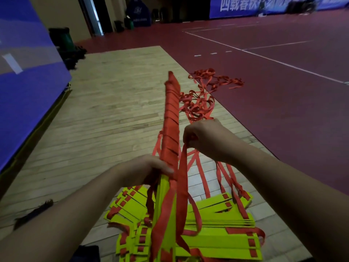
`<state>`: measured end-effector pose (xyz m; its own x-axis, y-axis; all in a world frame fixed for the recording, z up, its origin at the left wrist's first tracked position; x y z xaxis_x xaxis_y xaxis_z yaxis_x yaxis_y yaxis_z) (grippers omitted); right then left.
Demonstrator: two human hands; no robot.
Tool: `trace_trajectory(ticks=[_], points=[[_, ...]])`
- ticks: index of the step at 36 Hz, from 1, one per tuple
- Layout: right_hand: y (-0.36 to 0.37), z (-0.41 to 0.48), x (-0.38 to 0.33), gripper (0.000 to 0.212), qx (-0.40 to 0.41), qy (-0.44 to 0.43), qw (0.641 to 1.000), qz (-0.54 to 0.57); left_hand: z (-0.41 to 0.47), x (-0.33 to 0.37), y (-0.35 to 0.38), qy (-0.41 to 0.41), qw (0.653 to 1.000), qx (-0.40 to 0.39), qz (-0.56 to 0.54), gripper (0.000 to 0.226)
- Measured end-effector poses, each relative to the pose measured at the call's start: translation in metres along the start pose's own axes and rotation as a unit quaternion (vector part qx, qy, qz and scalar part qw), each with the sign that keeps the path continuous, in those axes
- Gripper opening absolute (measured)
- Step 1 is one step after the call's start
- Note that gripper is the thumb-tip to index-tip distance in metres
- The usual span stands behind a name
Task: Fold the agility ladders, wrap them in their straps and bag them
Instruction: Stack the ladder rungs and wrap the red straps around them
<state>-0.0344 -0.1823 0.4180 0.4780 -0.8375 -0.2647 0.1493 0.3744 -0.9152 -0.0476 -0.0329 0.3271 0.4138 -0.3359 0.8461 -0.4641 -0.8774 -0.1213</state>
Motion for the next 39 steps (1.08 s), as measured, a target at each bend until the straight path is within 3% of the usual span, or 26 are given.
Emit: trace_trajectory(ticks=[4,7,13,16,18,19,21,22,23,27,31,32,34,36,39], points=[[-0.003,0.001,0.006,0.017,0.017,0.016,0.998,0.053,-0.008,0.002,0.024,-0.008,0.998,-0.065,-0.009,0.032],[-0.006,0.000,0.012,0.019,0.028,0.048,0.993,0.103,-0.011,0.004,0.036,-0.013,0.995,-0.092,-0.020,0.013],[0.005,-0.001,0.033,0.008,0.033,0.141,0.971,0.189,-0.012,0.007,0.048,-0.018,0.998,-0.064,-0.016,0.017],[0.015,-0.003,0.054,0.045,0.060,0.251,0.946,0.199,-0.009,0.007,0.047,-0.027,0.998,-0.027,-0.043,0.016],[0.021,-0.010,0.061,0.049,0.057,0.351,0.897,0.261,-0.010,0.009,0.046,-0.019,0.997,-0.033,-0.074,0.021],[0.026,-0.016,0.061,0.045,0.035,0.405,0.849,0.337,-0.011,0.010,0.046,-0.017,0.995,-0.040,-0.091,0.025],[0.037,-0.025,0.049,0.048,-0.025,0.468,0.703,0.534,-0.012,0.013,0.046,-0.003,0.992,-0.060,-0.113,0.034],[0.038,-0.028,0.040,0.055,-0.058,0.462,0.647,0.604,-0.013,0.015,0.046,0.005,0.989,-0.077,-0.124,0.037],[0.039,-0.029,0.031,0.061,-0.085,0.444,0.613,0.648,-0.015,0.016,0.048,0.012,0.986,-0.094,-0.134,0.037],[0.042,-0.027,0.009,0.062,-0.102,0.396,0.555,0.725,-0.018,0.016,0.052,-0.001,0.977,-0.139,-0.159,0.041],[0.042,-0.023,0.001,0.031,-0.085,0.398,0.493,0.769,-0.017,0.012,0.054,-0.008,0.981,-0.150,-0.120,0.051],[0.041,-0.021,0.001,0.029,-0.081,0.394,0.489,0.774,-0.018,0.012,0.054,-0.010,0.985,-0.144,-0.095,0.043],[0.038,-0.019,0.004,0.026,-0.062,0.377,0.523,0.762,-0.020,0.014,0.053,-0.015,0.991,-0.131,0.001,0.026],[0.037,-0.017,0.010,0.021,-0.023,0.364,0.577,0.731,-0.022,0.015,0.047,-0.014,0.981,-0.115,0.153,0.045],[0.038,-0.018,0.024,0.022,0.064,0.372,0.641,0.668,-0.014,0.017,0.027,0.028,0.927,-0.001,0.375,0.070]])
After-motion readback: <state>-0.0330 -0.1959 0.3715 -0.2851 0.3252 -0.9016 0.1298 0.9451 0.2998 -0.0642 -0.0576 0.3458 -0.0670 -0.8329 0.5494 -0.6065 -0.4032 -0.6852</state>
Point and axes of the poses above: each hand's wrist, its own z-axis towards the middle knuckle, its own y-axis out of the palm, x = y × z, the point moved 6 cm from there along z, towards the middle knuckle, and after that the axes turned 10 degrees about x, right-handed, at the moved point
